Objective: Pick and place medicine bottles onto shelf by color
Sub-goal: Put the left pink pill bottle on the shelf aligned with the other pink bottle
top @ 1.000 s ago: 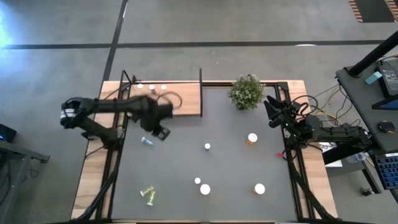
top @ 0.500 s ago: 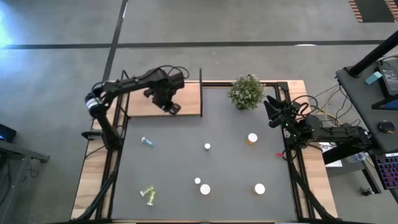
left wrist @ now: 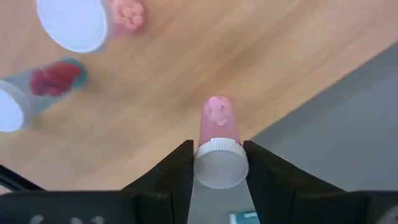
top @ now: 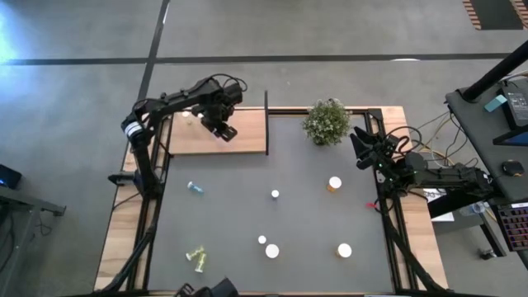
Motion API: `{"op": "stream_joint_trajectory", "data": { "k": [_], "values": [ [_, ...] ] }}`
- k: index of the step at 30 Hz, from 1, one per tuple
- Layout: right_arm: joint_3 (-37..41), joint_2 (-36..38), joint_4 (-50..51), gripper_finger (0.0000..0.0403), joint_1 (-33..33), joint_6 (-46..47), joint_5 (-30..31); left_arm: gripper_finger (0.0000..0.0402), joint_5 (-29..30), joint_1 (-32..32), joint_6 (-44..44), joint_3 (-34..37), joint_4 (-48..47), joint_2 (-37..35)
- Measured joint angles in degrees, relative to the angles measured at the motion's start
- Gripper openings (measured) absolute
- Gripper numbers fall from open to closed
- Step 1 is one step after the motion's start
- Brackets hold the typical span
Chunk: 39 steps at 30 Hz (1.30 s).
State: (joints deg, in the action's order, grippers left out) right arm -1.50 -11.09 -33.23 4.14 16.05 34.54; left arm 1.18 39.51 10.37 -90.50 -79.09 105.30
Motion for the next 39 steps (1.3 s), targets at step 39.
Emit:
{"op": "stream_joint_trajectory", "data": {
  "k": [39],
  "values": [
    [0.0,0.0,0.0,0.026,0.0,0.0,0.0,0.0118,4.7,2.8,-5.2,1.6,6.7,0.0]
  ]
}}
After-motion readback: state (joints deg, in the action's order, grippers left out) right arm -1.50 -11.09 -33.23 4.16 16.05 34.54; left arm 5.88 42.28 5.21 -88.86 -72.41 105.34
